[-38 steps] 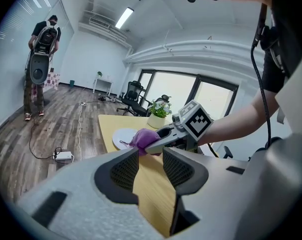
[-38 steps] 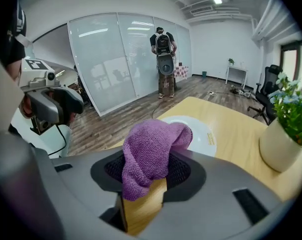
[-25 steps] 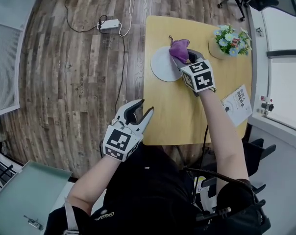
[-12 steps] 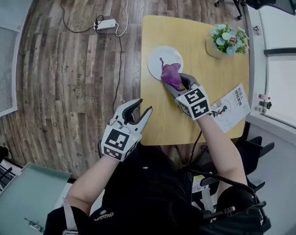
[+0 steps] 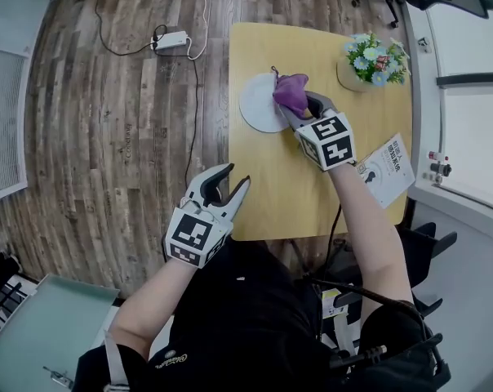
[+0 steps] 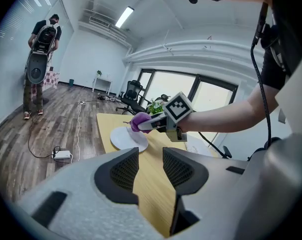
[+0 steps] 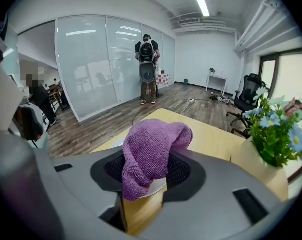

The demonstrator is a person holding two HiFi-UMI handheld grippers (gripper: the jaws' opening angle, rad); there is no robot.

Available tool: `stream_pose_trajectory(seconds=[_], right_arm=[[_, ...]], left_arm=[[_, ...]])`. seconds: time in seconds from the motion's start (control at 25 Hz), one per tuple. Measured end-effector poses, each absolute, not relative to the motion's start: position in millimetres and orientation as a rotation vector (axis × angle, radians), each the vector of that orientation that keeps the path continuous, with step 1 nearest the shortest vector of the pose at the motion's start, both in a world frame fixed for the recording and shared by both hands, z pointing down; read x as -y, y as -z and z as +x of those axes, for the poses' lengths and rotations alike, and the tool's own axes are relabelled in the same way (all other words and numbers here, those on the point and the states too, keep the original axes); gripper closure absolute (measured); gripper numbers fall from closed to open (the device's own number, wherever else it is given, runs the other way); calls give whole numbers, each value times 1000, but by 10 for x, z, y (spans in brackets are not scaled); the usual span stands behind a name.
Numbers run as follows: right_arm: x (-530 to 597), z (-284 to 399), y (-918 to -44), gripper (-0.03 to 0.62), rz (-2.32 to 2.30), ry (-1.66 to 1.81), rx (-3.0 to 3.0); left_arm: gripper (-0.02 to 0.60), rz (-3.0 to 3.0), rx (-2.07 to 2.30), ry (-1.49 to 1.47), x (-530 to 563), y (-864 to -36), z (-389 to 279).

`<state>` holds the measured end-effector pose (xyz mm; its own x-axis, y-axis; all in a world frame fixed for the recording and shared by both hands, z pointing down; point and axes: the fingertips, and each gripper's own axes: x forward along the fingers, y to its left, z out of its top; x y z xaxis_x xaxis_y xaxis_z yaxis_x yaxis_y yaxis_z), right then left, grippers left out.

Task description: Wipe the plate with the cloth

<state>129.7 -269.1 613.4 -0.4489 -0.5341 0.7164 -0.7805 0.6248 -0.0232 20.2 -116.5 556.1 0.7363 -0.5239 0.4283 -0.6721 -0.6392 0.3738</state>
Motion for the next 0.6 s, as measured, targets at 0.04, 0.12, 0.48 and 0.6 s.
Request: stream_pose_trajectory(seconds=[0.04,0.12,0.48,0.6], right_arm=[[2795,1334,-6159,433,1039,-452,2142],[2916,1397,-6224,433,1059,-444,2107],[2614,1341,-6361,433,1005,-477,2101],[2317,1229,-6335,433,956,-502,2131]], left_arm=[[434,2421,903,-383,1166,-5549,212],[434,2422,903,-386,1158,-5529,214],[434,2415,912,-404,1131,-5588,125],[434,2414,908,-407,1128,-5609,119]])
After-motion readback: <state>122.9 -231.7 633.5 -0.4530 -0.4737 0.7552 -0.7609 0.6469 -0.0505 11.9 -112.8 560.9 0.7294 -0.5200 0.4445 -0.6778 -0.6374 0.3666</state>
